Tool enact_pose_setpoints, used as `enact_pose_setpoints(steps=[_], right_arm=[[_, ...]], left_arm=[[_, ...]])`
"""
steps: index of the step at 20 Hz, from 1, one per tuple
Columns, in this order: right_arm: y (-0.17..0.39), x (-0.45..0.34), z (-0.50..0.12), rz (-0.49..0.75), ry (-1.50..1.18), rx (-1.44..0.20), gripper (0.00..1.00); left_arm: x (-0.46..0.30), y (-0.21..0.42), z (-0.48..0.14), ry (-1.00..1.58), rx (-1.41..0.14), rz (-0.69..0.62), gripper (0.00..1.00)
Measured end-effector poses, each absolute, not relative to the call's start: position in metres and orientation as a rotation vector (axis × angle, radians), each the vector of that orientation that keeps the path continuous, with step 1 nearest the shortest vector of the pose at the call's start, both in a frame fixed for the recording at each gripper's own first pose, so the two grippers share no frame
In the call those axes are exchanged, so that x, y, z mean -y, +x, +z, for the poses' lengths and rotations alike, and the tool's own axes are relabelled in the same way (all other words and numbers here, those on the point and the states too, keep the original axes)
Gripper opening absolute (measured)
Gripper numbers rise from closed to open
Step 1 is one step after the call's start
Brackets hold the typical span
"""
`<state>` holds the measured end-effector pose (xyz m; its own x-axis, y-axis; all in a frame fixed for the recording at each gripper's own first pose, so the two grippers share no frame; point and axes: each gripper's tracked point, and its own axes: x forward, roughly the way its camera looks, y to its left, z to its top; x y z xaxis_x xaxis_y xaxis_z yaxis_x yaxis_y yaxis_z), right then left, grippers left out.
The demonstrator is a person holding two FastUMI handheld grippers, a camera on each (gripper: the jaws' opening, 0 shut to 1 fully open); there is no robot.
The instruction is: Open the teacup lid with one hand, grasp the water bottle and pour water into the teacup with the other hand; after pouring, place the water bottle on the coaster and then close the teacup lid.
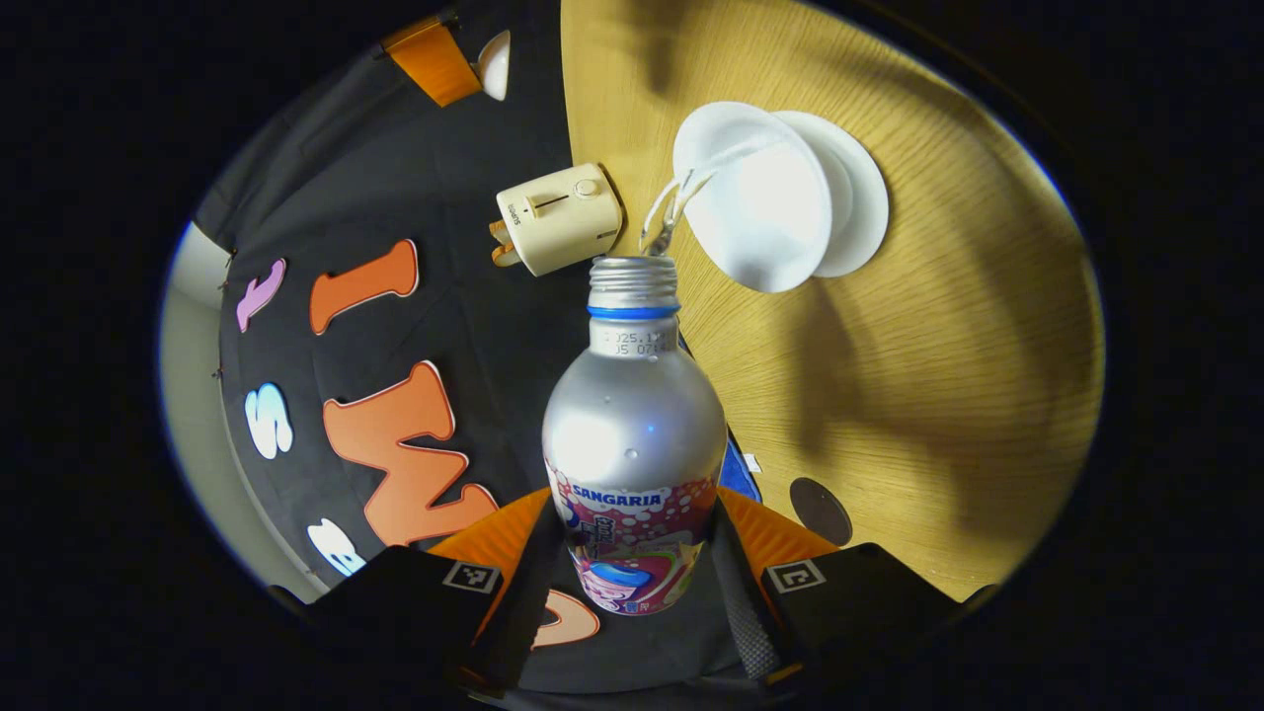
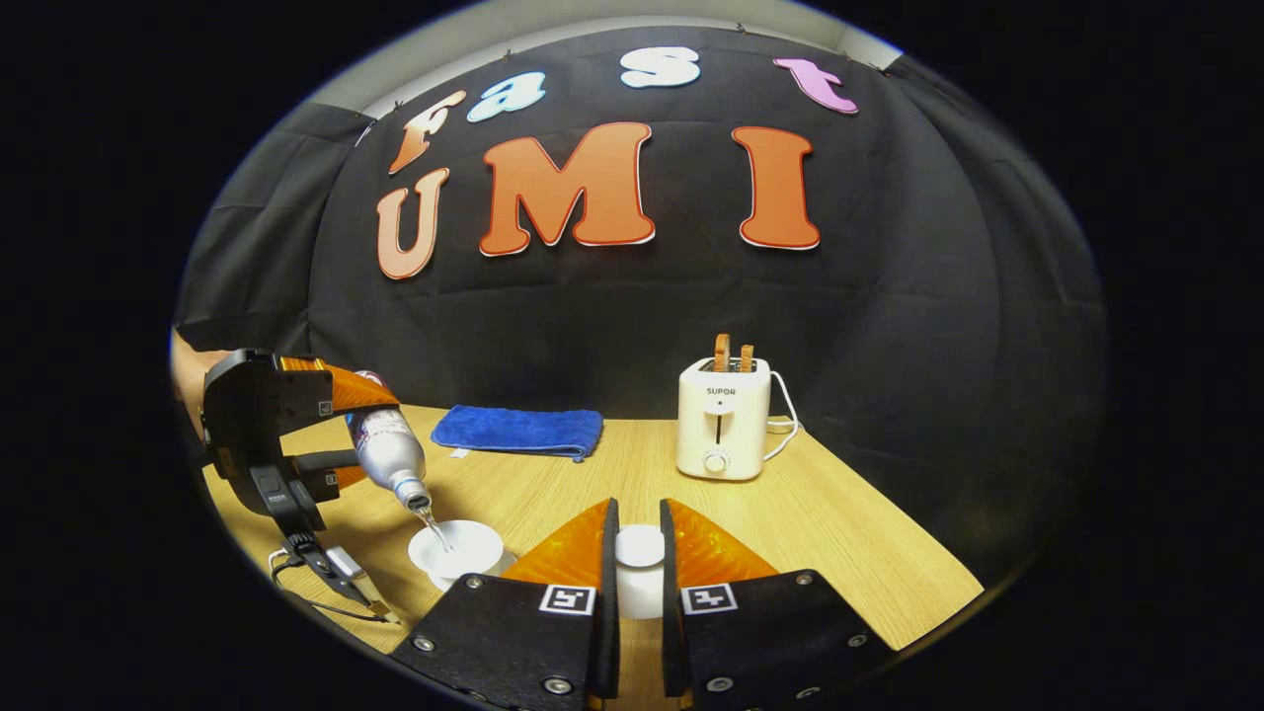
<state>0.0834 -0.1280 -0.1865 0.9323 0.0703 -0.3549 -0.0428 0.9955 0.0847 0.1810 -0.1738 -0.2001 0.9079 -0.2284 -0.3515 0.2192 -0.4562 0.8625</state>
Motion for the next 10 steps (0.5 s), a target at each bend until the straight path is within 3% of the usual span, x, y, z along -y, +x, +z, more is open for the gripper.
enact_pose_setpoints(steps=[10], right_arm=[[0.082,0.125,-0.184,0.074,0.061,-0.368,0.17]], left_arm=[[0.18,0.187,-0.181,2.057,0.057,-0.504,0.83]])
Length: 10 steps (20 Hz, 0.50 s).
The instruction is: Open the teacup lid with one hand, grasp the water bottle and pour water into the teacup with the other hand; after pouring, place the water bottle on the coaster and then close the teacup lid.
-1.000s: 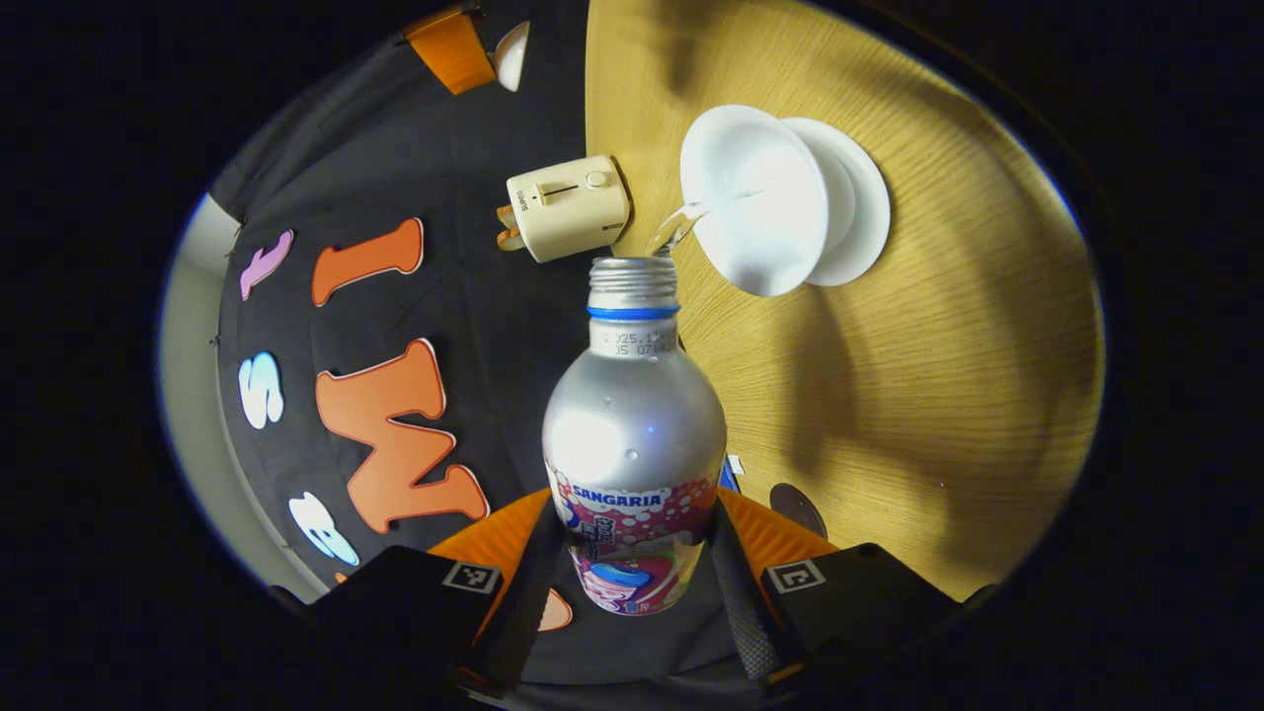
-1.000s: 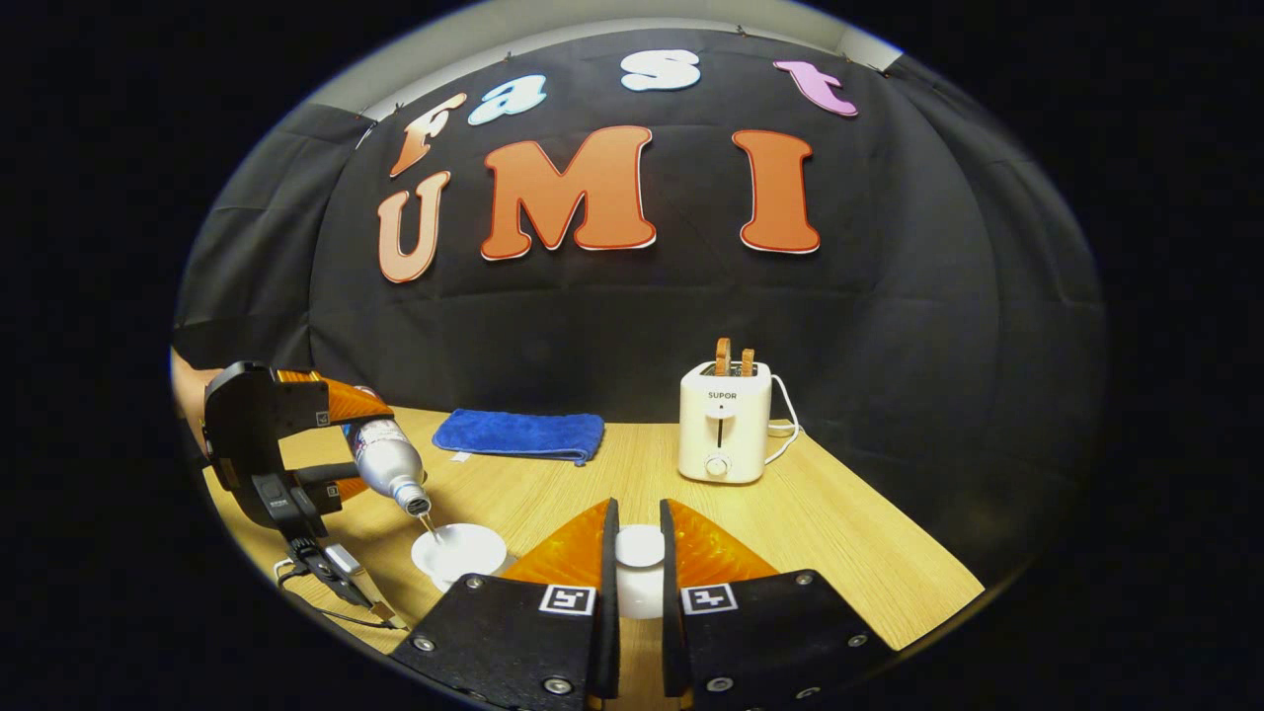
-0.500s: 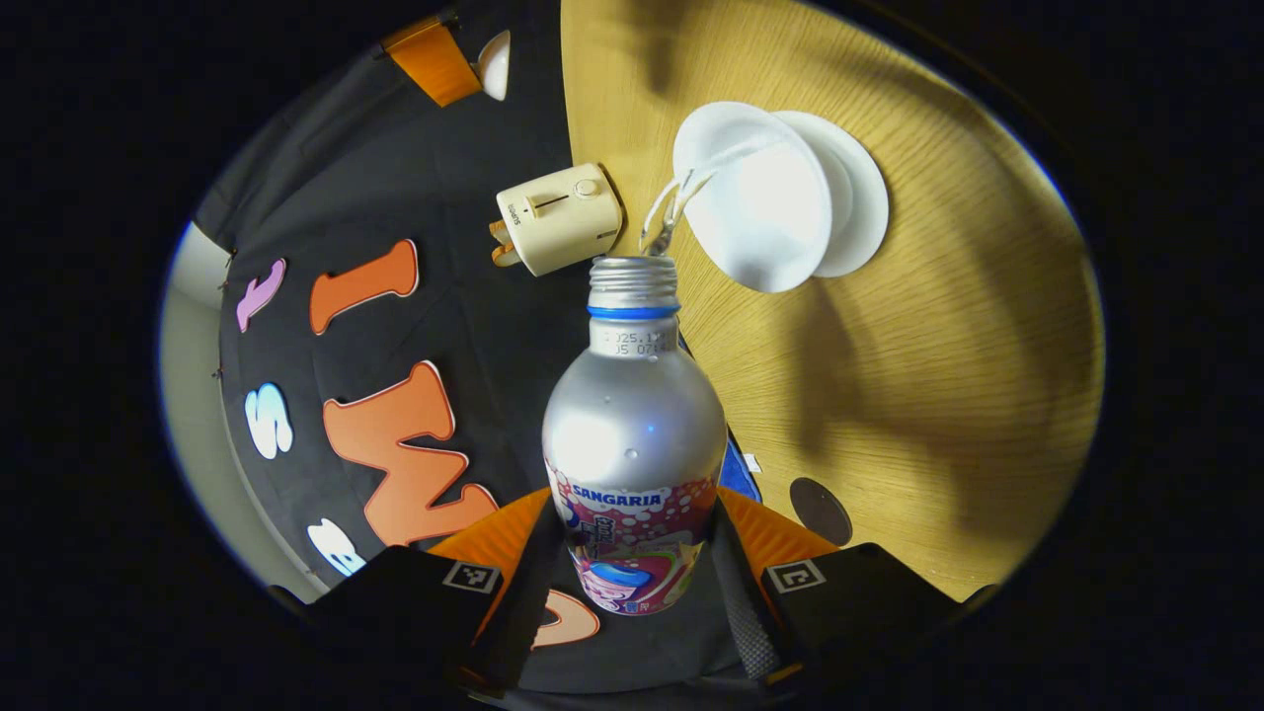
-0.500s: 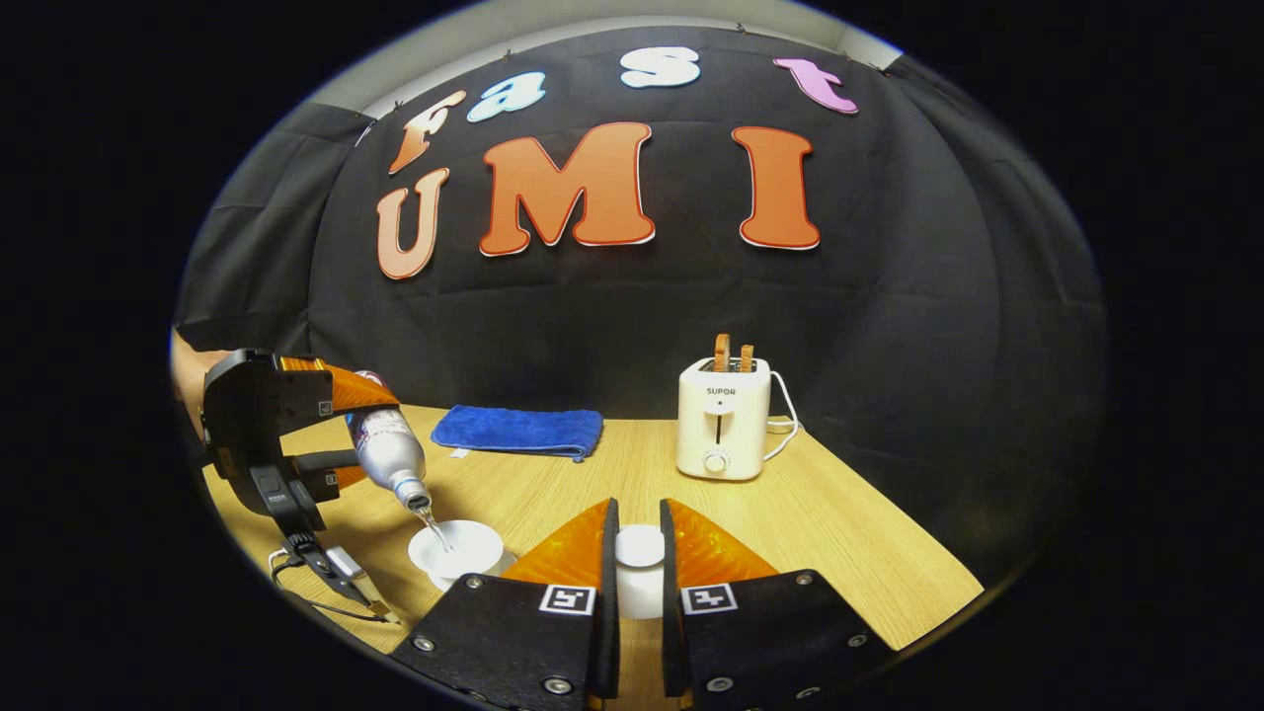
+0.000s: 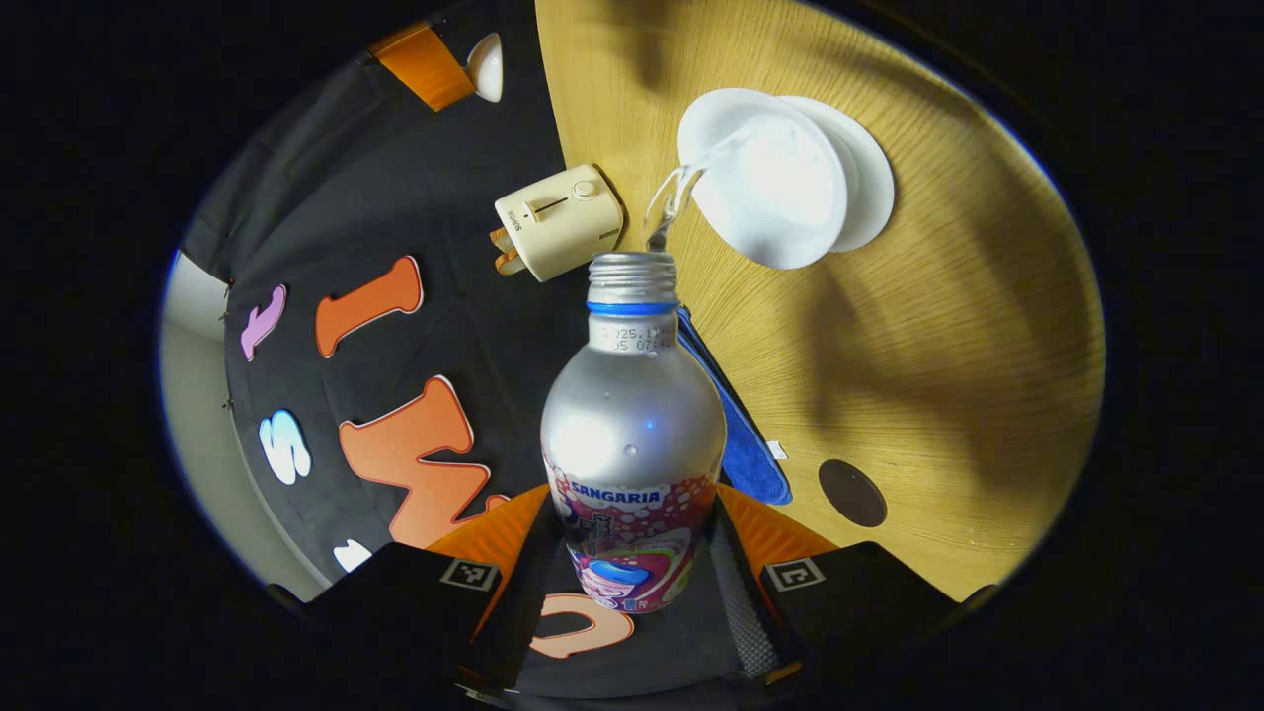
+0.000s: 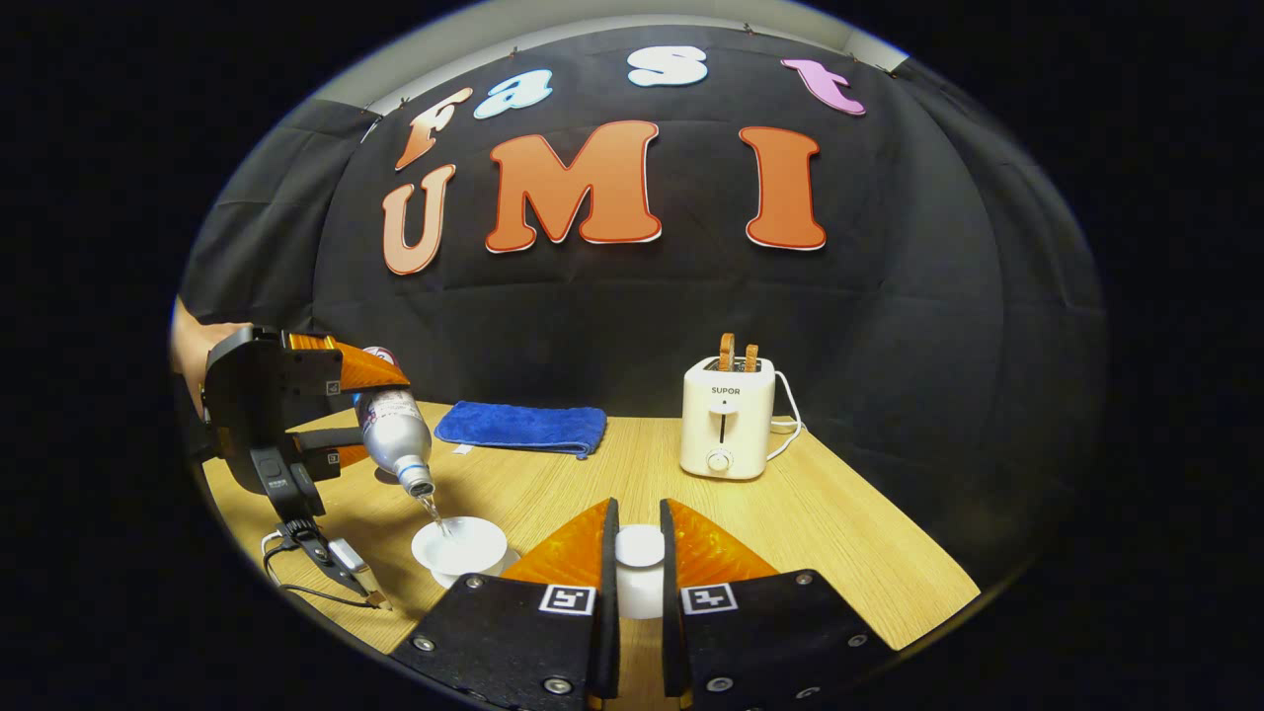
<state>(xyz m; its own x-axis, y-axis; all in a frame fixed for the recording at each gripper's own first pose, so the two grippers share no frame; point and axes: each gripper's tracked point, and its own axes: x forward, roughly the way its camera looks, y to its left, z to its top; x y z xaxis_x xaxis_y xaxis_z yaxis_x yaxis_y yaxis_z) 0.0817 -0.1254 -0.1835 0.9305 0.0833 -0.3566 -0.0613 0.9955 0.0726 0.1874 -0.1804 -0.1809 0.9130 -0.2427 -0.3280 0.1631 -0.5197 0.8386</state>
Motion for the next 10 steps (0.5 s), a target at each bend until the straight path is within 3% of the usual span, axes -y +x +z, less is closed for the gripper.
enact_pose_setpoints(steps=[10], right_arm=[[0.082,0.122,-0.181,0.084,0.057,-0.368,0.17]], left_arm=[[0.178,0.193,-0.157,2.098,0.087,-0.462,0.83]])
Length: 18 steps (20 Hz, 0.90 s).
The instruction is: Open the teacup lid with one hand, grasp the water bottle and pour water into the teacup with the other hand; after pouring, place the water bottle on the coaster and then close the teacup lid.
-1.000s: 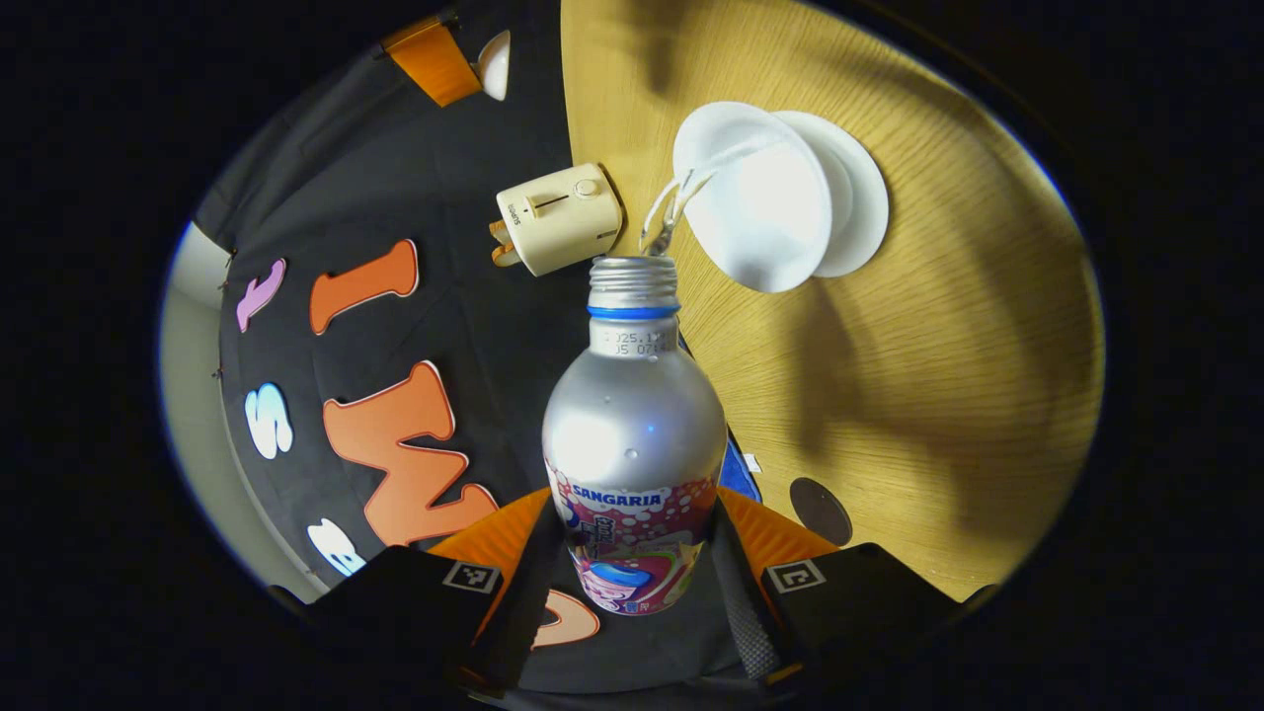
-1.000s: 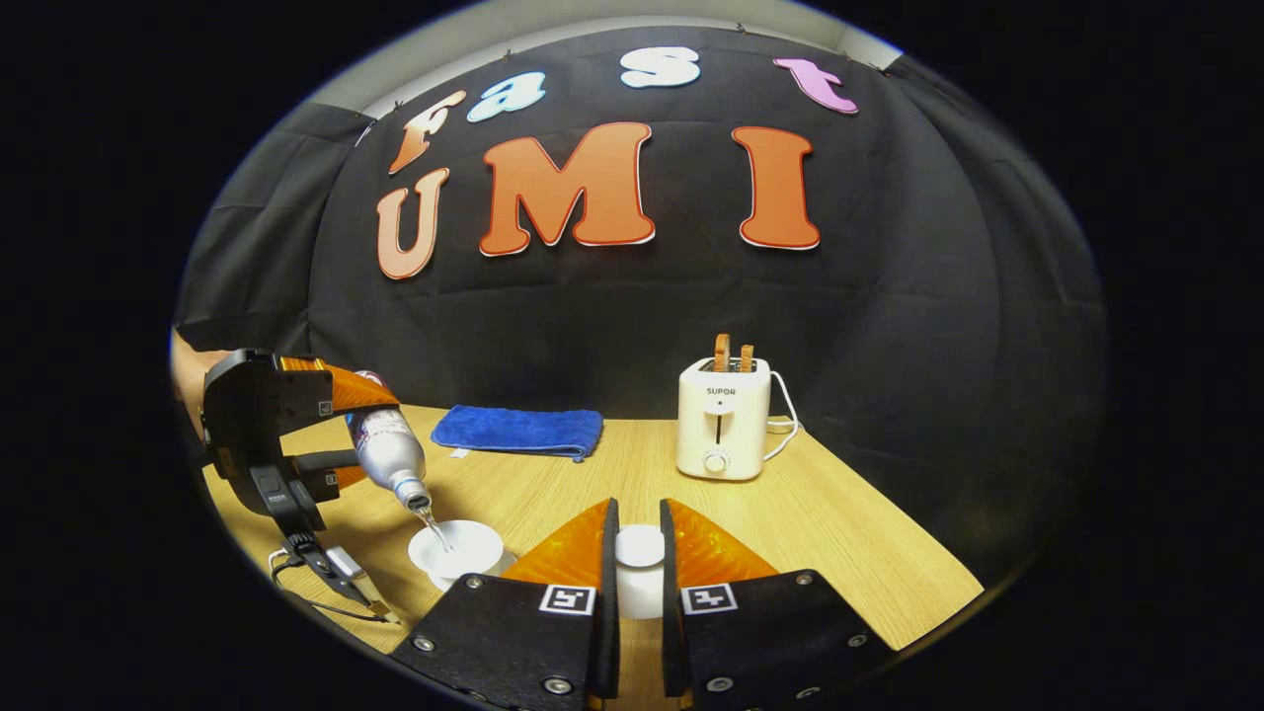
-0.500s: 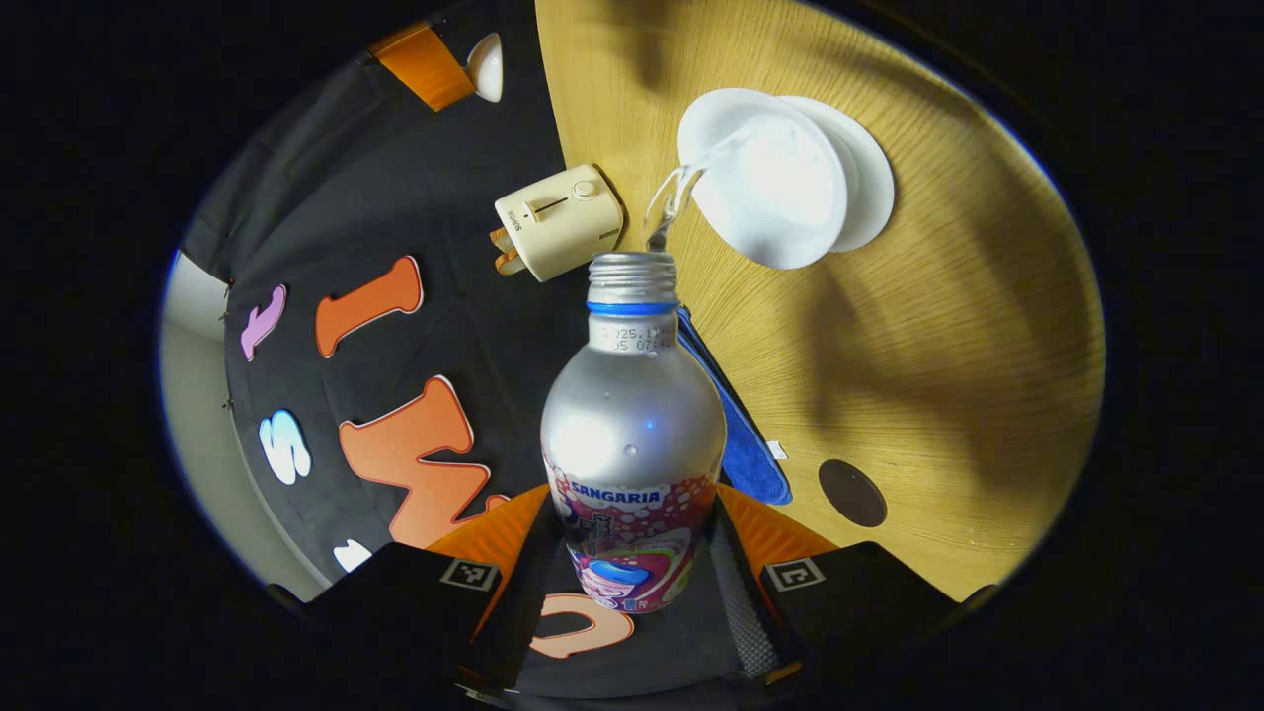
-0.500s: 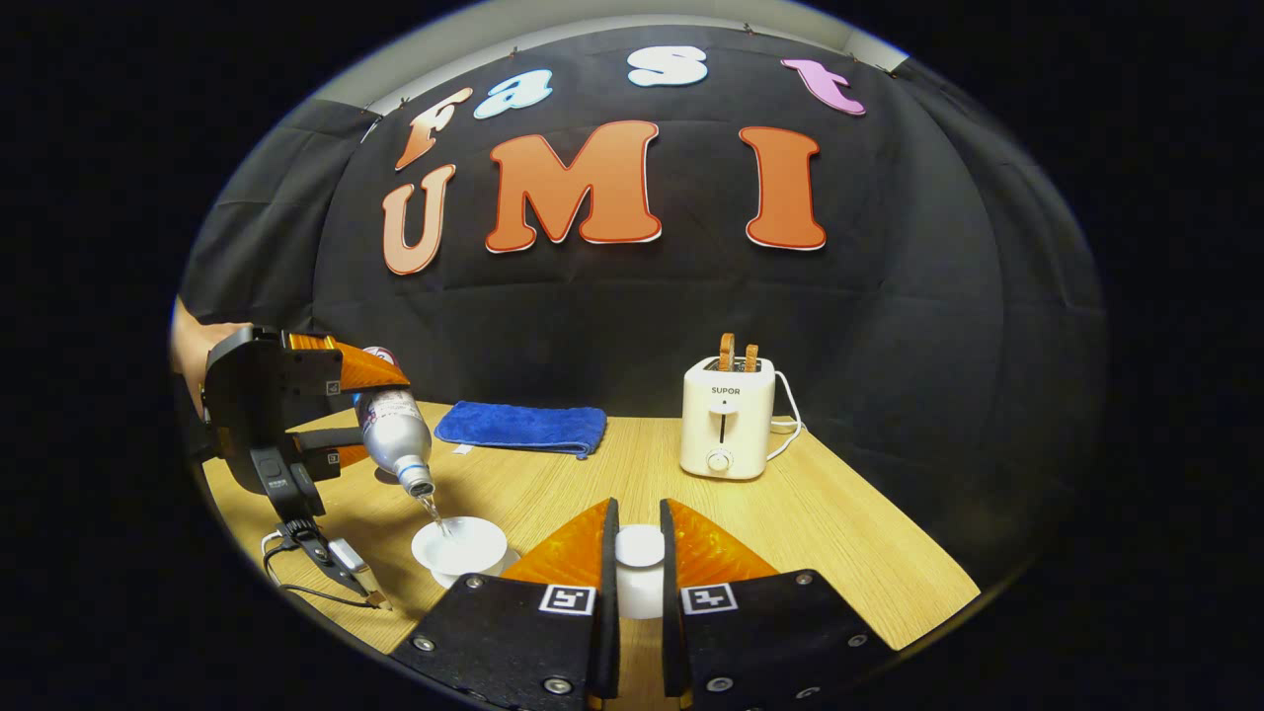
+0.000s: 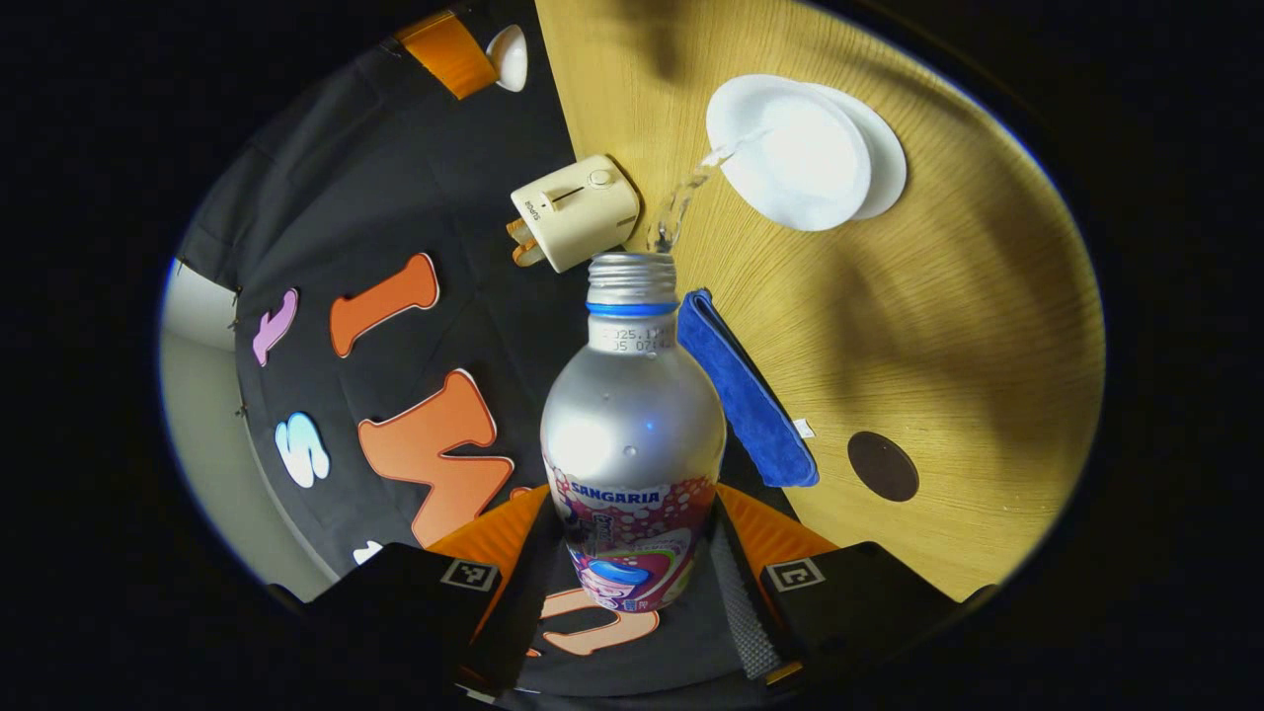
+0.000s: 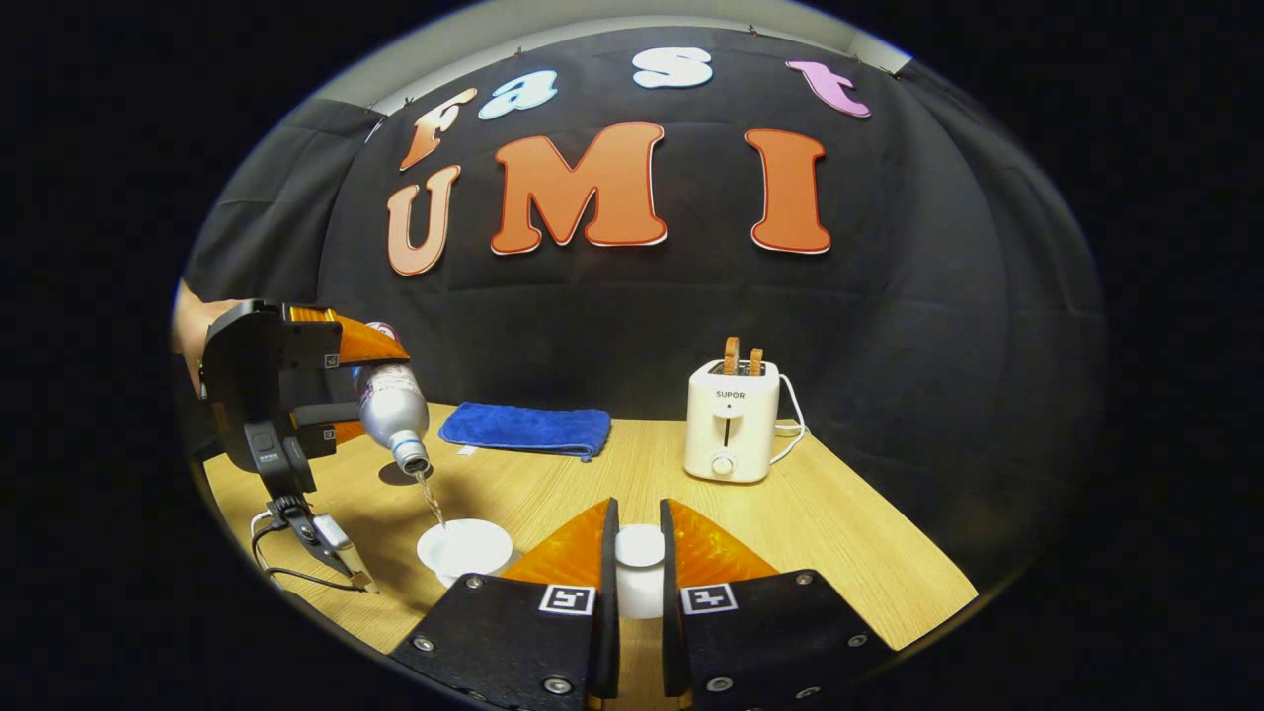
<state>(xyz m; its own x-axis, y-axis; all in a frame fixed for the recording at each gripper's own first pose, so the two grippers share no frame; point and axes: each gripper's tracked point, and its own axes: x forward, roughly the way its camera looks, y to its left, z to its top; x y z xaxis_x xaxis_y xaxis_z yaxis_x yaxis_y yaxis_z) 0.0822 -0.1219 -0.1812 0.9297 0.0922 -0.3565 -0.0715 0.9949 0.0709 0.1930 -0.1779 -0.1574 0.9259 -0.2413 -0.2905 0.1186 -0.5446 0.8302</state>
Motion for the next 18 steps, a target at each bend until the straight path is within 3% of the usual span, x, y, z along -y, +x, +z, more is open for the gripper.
enact_pose_setpoints(steps=[18], right_arm=[[0.079,0.111,-0.18,0.11,0.048,-0.367,0.17]], left_arm=[[0.196,0.191,-0.155,2.155,0.192,-0.465,0.83]])
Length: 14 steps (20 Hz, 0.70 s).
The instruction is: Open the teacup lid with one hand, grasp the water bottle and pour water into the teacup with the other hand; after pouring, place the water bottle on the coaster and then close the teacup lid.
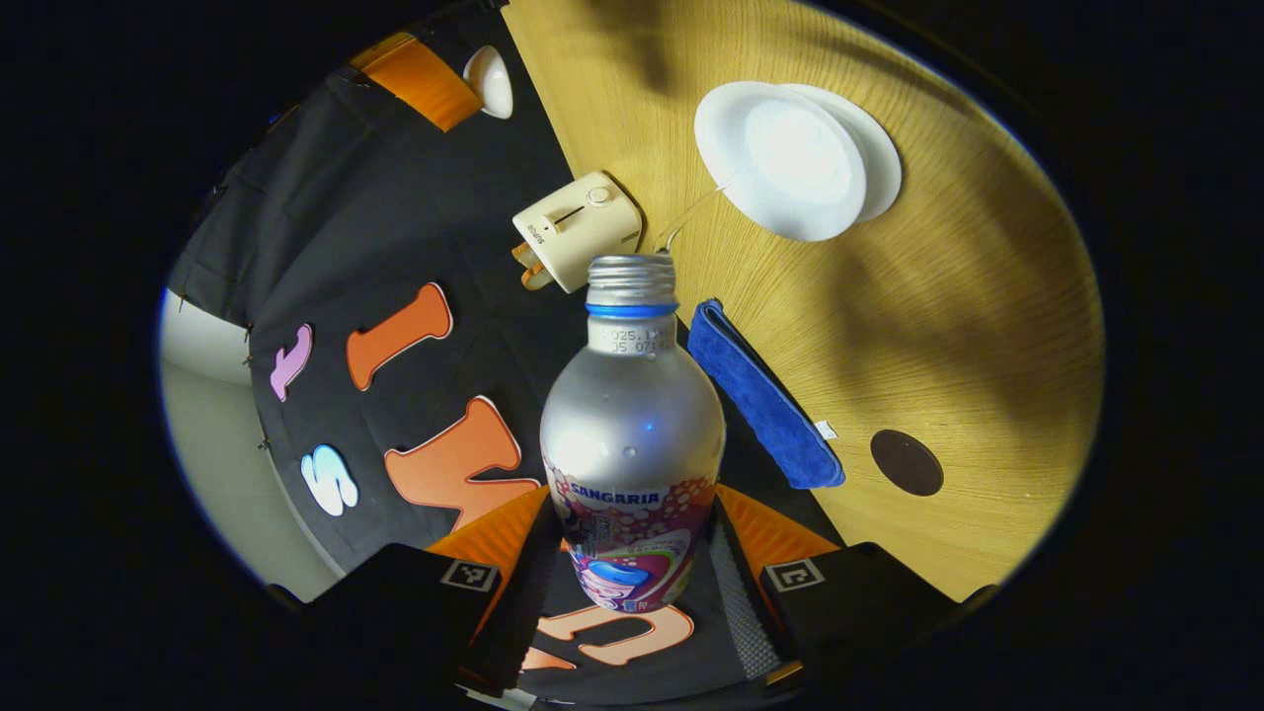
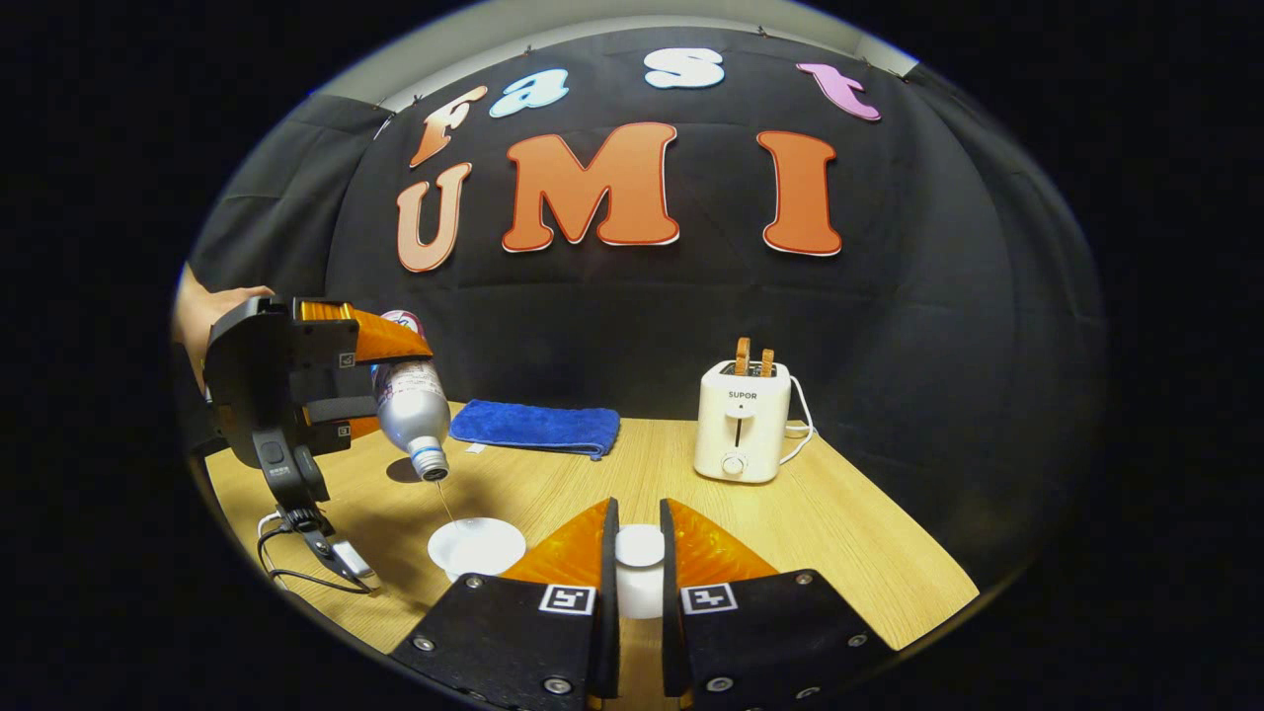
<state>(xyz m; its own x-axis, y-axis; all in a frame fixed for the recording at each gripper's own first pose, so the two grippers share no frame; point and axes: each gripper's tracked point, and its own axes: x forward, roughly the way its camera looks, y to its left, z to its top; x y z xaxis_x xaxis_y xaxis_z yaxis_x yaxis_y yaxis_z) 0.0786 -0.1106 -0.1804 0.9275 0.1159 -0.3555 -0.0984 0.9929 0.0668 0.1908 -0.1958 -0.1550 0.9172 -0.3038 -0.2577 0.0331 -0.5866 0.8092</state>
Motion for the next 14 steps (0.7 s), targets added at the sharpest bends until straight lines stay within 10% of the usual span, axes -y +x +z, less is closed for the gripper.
enact_pose_setpoints(steps=[14], right_arm=[[0.079,0.101,-0.178,0.115,0.061,-0.362,0.17]], left_arm=[[0.203,0.186,-0.14,2.079,0.313,-0.4,0.83]])
